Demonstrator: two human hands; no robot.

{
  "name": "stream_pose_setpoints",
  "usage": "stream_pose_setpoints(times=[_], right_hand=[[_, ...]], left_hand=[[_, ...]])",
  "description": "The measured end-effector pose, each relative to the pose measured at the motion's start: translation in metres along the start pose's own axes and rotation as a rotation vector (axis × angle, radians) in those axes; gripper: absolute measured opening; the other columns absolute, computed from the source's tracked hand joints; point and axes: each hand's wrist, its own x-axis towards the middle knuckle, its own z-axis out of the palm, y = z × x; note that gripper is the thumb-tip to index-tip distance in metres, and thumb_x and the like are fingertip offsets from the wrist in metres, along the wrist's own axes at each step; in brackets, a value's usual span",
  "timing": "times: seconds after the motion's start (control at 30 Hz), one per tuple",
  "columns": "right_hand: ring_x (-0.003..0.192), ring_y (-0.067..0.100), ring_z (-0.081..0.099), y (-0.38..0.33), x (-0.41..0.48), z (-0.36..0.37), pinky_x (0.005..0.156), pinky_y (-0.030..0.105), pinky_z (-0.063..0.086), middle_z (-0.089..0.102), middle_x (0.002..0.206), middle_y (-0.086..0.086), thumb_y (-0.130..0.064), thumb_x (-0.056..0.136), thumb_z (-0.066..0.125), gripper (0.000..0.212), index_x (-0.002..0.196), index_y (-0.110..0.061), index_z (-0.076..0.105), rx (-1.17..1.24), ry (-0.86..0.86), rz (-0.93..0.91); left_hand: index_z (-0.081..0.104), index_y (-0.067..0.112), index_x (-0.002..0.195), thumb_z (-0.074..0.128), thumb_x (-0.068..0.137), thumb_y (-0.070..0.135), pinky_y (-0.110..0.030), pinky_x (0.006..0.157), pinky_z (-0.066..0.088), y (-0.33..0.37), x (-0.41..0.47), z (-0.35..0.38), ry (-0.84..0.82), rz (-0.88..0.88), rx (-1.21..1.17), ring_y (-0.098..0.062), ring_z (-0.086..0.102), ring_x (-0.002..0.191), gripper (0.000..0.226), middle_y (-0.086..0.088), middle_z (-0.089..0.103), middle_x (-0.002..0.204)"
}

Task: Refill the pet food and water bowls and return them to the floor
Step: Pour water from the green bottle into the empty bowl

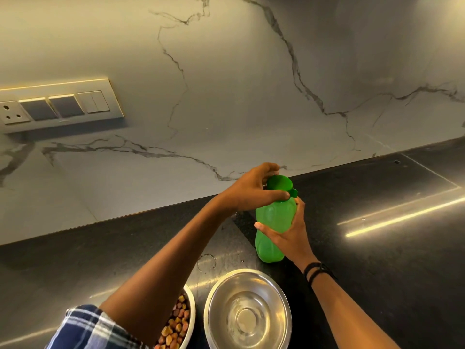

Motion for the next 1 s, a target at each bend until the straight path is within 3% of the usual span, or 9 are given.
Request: stream_pose_setpoints(times=[0.1,0.13,0.27,0.37,0.5,0.63,0.77,0.93,1.0], right_hand=[[0.118,-0.004,0.051,0.000,0.000,-0.001,0.094,0.013,0.048,0.042,0.125,-0.033,-0.052,0.056,0.090,0.100,0.130,-0.053,0.023,-0.002,0.011,-0.018],[0.118,-0.004,0.051,-0.001,0.001,-0.001,0.093,0.012,0.047,0.042,0.125,-0.033,-0.051,0.056,0.090,0.100,0.129,-0.055,0.022,-0.002,0.009,-0.018],[0.119,-0.001,0.053,-0.001,0.000,-0.001,0.095,0.021,0.050,0.046,0.129,-0.018,-0.044,0.057,0.092,0.102,0.132,-0.048,0.023,0.008,0.000,-0.018],[0.119,-0.004,0.050,-0.002,0.000,-0.001,0.093,0.014,0.046,0.043,0.128,-0.021,-0.043,0.057,0.092,0.102,0.129,-0.056,0.021,-0.008,0.000,-0.025],[0.121,0.001,0.051,-0.002,0.001,0.000,0.097,0.019,0.046,0.045,0.130,-0.017,-0.052,0.056,0.090,0.101,0.129,-0.056,0.020,-0.003,0.002,-0.030],[0.119,-0.006,0.049,-0.001,0.002,0.000,0.093,0.009,0.045,0.041,0.127,-0.030,-0.054,0.054,0.090,0.101,0.128,-0.059,0.020,-0.010,0.008,-0.021],[0.120,-0.003,0.051,0.000,0.001,-0.001,0.095,0.018,0.048,0.043,0.130,-0.021,-0.051,0.055,0.090,0.103,0.132,-0.051,0.022,-0.004,0.009,-0.012],[0.123,0.000,0.049,-0.001,0.001,0.000,0.097,0.019,0.047,0.043,0.131,-0.015,-0.047,0.056,0.091,0.104,0.127,-0.062,0.018,-0.008,0.004,-0.012],[0.122,-0.002,0.049,-0.001,0.002,0.000,0.097,0.016,0.047,0.043,0.132,-0.017,-0.045,0.057,0.091,0.103,0.127,-0.064,0.017,-0.008,0.002,-0.017]], left_hand=[[0.054,0.016,0.113,0.070,0.086,0.038,-0.031,0.074,0.056,-0.004,-0.003,0.000,0.307,0.062,0.025,-0.015,0.064,0.085,0.038,-0.003,0.065,0.095],[0.053,0.016,0.112,0.069,0.086,0.041,-0.035,0.076,0.056,-0.005,-0.004,-0.001,0.341,0.049,-0.008,-0.017,0.063,0.085,0.039,-0.005,0.064,0.096],[0.038,0.016,0.140,0.069,0.084,0.046,-0.035,0.097,0.051,-0.007,-0.005,0.003,0.020,-0.010,0.065,-0.020,0.054,0.122,0.070,-0.009,0.051,0.140],[0.056,0.014,0.114,0.055,0.092,0.052,-0.040,0.078,0.060,-0.004,-0.005,0.003,0.384,0.052,0.088,-0.014,0.067,0.082,0.043,-0.006,0.069,0.096],[0.048,0.009,0.135,0.039,0.101,0.045,-0.041,0.099,0.049,0.003,-0.003,0.007,0.153,0.026,0.017,-0.022,0.058,0.115,0.050,-0.012,0.058,0.129],[0.062,0.011,0.106,0.052,0.096,0.044,-0.038,0.071,0.055,0.000,0.001,0.006,0.464,0.075,0.069,-0.018,0.065,0.078,0.036,-0.004,0.067,0.085],[0.039,0.016,0.142,0.066,0.089,0.039,-0.031,0.098,0.047,-0.008,0.002,0.005,0.046,-0.032,-0.034,-0.016,0.049,0.124,0.063,-0.003,0.050,0.139],[0.049,0.020,0.115,0.075,0.082,0.026,-0.021,0.068,0.056,-0.016,0.000,0.000,0.242,0.028,-0.073,-0.012,0.063,0.083,0.042,-0.002,0.064,0.095],[0.043,0.019,0.126,0.077,0.080,0.017,-0.020,0.086,0.050,-0.019,0.002,-0.006,0.120,0.020,-0.063,-0.013,0.056,0.110,0.057,-0.005,0.056,0.121]])
